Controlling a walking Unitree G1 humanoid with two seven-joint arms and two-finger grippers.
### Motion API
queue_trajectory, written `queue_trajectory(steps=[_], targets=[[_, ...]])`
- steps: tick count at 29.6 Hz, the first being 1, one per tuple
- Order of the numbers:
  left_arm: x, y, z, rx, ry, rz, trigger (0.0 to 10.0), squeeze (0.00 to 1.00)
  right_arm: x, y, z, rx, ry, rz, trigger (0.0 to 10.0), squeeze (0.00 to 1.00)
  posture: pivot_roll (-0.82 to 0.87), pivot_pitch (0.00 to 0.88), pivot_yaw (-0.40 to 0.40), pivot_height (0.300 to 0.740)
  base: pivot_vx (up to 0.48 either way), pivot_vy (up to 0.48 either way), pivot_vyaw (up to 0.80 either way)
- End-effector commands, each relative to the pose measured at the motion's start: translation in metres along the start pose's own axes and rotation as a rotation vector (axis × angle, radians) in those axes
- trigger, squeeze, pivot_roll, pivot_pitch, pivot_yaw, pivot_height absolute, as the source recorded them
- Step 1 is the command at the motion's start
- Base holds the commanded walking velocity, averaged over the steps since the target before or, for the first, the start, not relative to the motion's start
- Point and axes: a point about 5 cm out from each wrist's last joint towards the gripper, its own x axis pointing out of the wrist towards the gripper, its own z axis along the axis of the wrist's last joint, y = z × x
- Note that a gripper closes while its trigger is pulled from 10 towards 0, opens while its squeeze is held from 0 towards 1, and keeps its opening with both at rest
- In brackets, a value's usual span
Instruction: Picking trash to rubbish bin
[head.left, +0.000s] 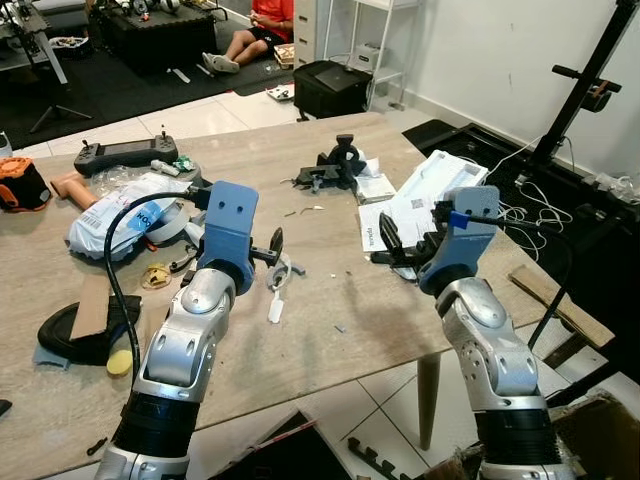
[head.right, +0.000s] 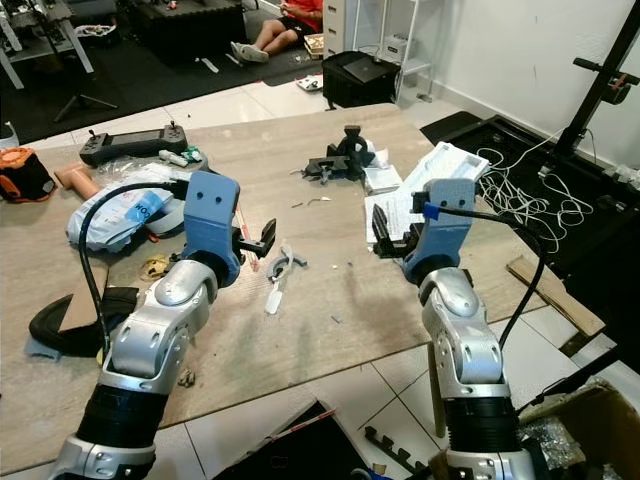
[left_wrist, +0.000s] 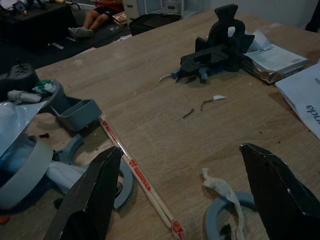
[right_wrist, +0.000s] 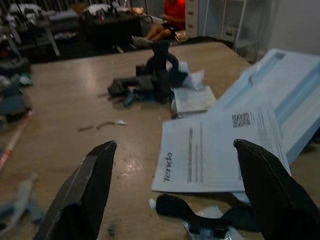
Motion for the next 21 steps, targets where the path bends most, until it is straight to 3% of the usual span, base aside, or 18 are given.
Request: queue_trajectory(steps=[1,5,9,10,11,12,13,19,21], targets=[[-0.003,0.003,-0.002,0.025,-0.001,0.016,10.0,0.0,0.001,-0.003,-0.003,-0.019,0.004,-0.012,10.0,1.0,0.01,0.105,-0.001,0.74,0.0,0.0,0.0],[-0.004,-0.004,0.003,0.075,-0.039,-0.028,10.0,0.0,0.007,-0.019,-0.005,-0.055,0.018,-0.046,10.0,1.0,0.02,0.137,-0.026,0.74,0.0,0.0,0.0],[-0.005,-0.008,0.005,0.071,-0.051,-0.073,10.0,0.0,0.015,-0.026,-0.002,-0.094,0.01,-0.063,10.0,1.0,0.02,0.157,-0.006,0.74,0.0,0.0,0.0],[-0.006,-0.01,0.004,0.055,-0.052,-0.093,10.0,0.0,0.019,-0.03,0.003,-0.123,0.002,-0.071,10.0,0.82,0.02,0.182,0.028,0.74,0.0,0.0,0.0],[-0.006,-0.013,0.003,0.036,-0.049,-0.11,10.0,0.0,0.023,-0.034,0.007,-0.145,-0.01,-0.08,10.0,0.33,0.02,0.188,0.031,0.74,0.0,0.0,0.0],[-0.006,-0.014,0.003,0.024,-0.045,-0.12,10.0,0.0,0.026,-0.037,0.01,-0.158,-0.019,-0.084,10.0,0.33,0.02,0.188,0.031,0.74,0.0,0.0,0.0],[-0.007,-0.016,0.003,0.018,-0.049,-0.131,10.0,0.0,0.027,-0.041,0.013,-0.167,-0.022,-0.091,10.0,0.0,0.03,0.213,0.038,0.74,0.0,0.0,0.0],[-0.007,-0.032,0.018,0.032,-0.119,-0.227,10.0,0.0,0.034,-0.063,0.016,-0.082,-0.019,-0.136,10.0,0.0,0.09,0.26,0.02,0.74,0.0,0.0,0.0],[-0.008,-0.035,0.026,-0.003,-0.151,-0.259,10.0,0.0,0.037,-0.07,0.018,-0.076,-0.02,-0.149,10.0,0.0,0.1,0.278,0.021,0.74,0.0,0.0,0.0]])
